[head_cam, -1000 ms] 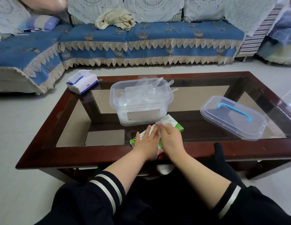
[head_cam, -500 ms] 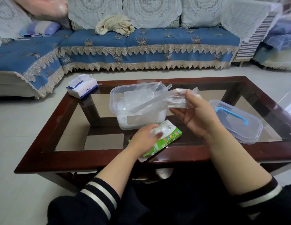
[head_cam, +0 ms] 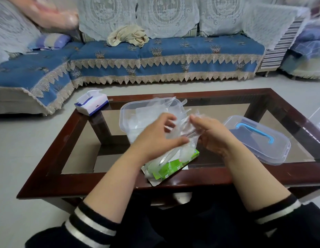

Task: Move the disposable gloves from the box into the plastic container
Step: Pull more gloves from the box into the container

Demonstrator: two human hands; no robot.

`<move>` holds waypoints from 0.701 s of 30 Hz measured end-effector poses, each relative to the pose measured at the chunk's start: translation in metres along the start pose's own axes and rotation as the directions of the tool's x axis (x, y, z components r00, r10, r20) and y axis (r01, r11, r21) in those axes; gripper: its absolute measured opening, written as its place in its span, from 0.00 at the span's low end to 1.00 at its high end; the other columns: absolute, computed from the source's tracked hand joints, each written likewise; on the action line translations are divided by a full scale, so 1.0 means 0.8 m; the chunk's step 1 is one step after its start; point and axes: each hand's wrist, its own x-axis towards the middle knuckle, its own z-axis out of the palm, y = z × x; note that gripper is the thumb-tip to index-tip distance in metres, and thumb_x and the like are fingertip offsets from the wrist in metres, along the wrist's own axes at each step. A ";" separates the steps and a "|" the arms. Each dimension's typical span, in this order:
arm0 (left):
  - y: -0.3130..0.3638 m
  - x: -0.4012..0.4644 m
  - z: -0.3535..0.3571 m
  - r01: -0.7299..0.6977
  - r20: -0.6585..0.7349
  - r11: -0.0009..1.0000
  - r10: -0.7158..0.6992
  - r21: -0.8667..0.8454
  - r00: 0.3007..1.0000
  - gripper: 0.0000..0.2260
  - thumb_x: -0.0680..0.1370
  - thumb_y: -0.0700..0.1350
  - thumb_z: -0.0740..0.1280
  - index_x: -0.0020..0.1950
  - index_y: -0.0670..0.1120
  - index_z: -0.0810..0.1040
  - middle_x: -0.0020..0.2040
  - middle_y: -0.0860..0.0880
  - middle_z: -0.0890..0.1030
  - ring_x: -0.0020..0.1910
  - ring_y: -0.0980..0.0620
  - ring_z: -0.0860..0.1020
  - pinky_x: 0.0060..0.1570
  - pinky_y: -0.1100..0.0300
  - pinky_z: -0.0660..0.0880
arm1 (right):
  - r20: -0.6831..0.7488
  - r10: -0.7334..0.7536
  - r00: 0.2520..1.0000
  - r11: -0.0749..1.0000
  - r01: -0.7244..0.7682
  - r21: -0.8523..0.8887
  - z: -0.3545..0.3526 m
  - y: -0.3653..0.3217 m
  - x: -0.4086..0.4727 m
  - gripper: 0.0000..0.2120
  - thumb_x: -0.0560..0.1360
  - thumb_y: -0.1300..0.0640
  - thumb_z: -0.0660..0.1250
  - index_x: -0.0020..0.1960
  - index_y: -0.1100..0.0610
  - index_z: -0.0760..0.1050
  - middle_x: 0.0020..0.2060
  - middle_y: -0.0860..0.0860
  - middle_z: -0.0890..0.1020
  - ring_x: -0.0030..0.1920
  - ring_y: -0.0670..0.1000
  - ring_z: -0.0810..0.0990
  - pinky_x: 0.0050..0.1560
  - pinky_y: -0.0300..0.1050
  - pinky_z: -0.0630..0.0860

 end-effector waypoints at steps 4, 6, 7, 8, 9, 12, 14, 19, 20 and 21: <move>0.004 0.010 0.017 0.091 -0.080 0.946 -0.121 -0.313 0.989 0.09 0.71 0.41 0.75 0.42 0.46 0.75 0.37 0.47 0.83 0.31 0.50 0.81 0.33 0.58 0.76 | -0.104 -0.088 0.991 0.996 0.087 -0.017 0.007 -0.004 0.005 0.14 0.78 0.51 0.64 0.53 0.62 0.77 0.41 0.56 0.83 0.35 0.51 0.82 0.37 0.45 0.79; 0.004 0.013 0.015 0.137 -0.079 0.899 -0.186 -0.416 0.979 0.06 0.74 0.39 0.72 0.44 0.42 0.75 0.35 0.45 0.84 0.28 0.49 0.80 0.32 0.58 0.76 | -0.097 -0.058 0.994 0.997 0.063 0.050 0.002 0.000 0.009 0.25 0.74 0.40 0.64 0.58 0.61 0.76 0.49 0.57 0.84 0.45 0.52 0.84 0.46 0.48 0.81; 0.006 0.013 0.015 0.140 -0.083 0.912 -0.185 -0.386 0.979 0.06 0.76 0.40 0.71 0.45 0.40 0.75 0.35 0.46 0.84 0.28 0.49 0.80 0.33 0.56 0.76 | -0.019 -0.013 1.000 0.997 0.015 0.071 0.002 0.003 0.005 0.30 0.72 0.37 0.63 0.62 0.60 0.75 0.54 0.57 0.82 0.52 0.54 0.83 0.53 0.50 0.81; 0.007 0.014 0.017 0.139 -0.079 0.925 -0.178 -0.354 0.981 0.07 0.77 0.42 0.69 0.45 0.40 0.75 0.36 0.47 0.84 0.29 0.48 0.81 0.34 0.54 0.77 | 0.068 0.030 0.997 0.998 -0.034 0.060 0.004 0.006 -0.001 0.32 0.72 0.37 0.62 0.64 0.60 0.74 0.58 0.57 0.81 0.57 0.55 0.81 0.58 0.51 0.78; 0.007 0.014 0.017 0.143 -0.068 0.930 -0.175 -0.338 0.982 0.07 0.78 0.43 0.68 0.45 0.39 0.75 0.37 0.47 0.84 0.30 0.48 0.82 0.35 0.54 0.77 | 0.135 0.057 0.989 0.997 -0.062 0.038 0.008 0.008 -0.003 0.30 0.73 0.39 0.61 0.64 0.62 0.74 0.59 0.57 0.81 0.59 0.55 0.80 0.60 0.51 0.76; 0.003 0.018 0.013 0.188 -0.017 0.923 -0.206 -0.336 0.978 0.08 0.81 0.43 0.63 0.46 0.40 0.76 0.37 0.49 0.83 0.30 0.48 0.82 0.32 0.58 0.77 | 0.089 0.024 0.996 0.996 -0.031 0.086 0.017 0.013 0.005 0.19 0.78 0.52 0.61 0.59 0.66 0.75 0.54 0.60 0.82 0.51 0.55 0.82 0.57 0.49 0.77; 0.002 0.018 0.009 0.230 0.023 0.886 -0.241 -0.403 0.970 0.10 0.82 0.42 0.59 0.43 0.42 0.76 0.34 0.50 0.81 0.29 0.48 0.81 0.31 0.59 0.76 | 0.023 0.013 1.000 0.981 -0.018 0.194 0.020 0.012 0.014 0.12 0.76 0.58 0.60 0.50 0.65 0.78 0.46 0.59 0.81 0.42 0.53 0.82 0.48 0.45 0.78; -0.014 0.025 -0.014 0.306 0.059 0.694 -0.355 -0.652 0.933 0.15 0.83 0.44 0.55 0.41 0.40 0.75 0.33 0.43 0.80 0.26 0.45 0.77 0.32 0.57 0.76 | -0.051 0.247 0.968 0.880 -0.202 0.430 0.016 -0.001 0.034 0.13 0.81 0.62 0.55 0.47 0.65 0.76 0.38 0.60 0.84 0.36 0.56 0.84 0.43 0.50 0.81; -0.022 0.026 -0.021 0.303 0.003 0.698 -0.396 -0.649 0.918 0.14 0.82 0.44 0.57 0.42 0.40 0.76 0.33 0.44 0.80 0.26 0.47 0.77 0.33 0.57 0.76 | -0.060 0.270 0.961 0.875 -0.219 0.433 0.015 -0.007 0.036 0.13 0.81 0.62 0.54 0.48 0.67 0.76 0.38 0.61 0.83 0.36 0.57 0.84 0.43 0.51 0.81; -0.032 0.030 -0.030 0.301 -0.069 0.718 -0.437 -0.628 0.897 0.12 0.81 0.44 0.59 0.43 0.40 0.77 0.34 0.45 0.80 0.26 0.49 0.77 0.33 0.58 0.76 | -0.074 0.288 0.955 0.880 -0.233 0.413 0.015 -0.016 0.042 0.14 0.81 0.63 0.54 0.50 0.69 0.76 0.38 0.62 0.83 0.37 0.57 0.84 0.44 0.51 0.80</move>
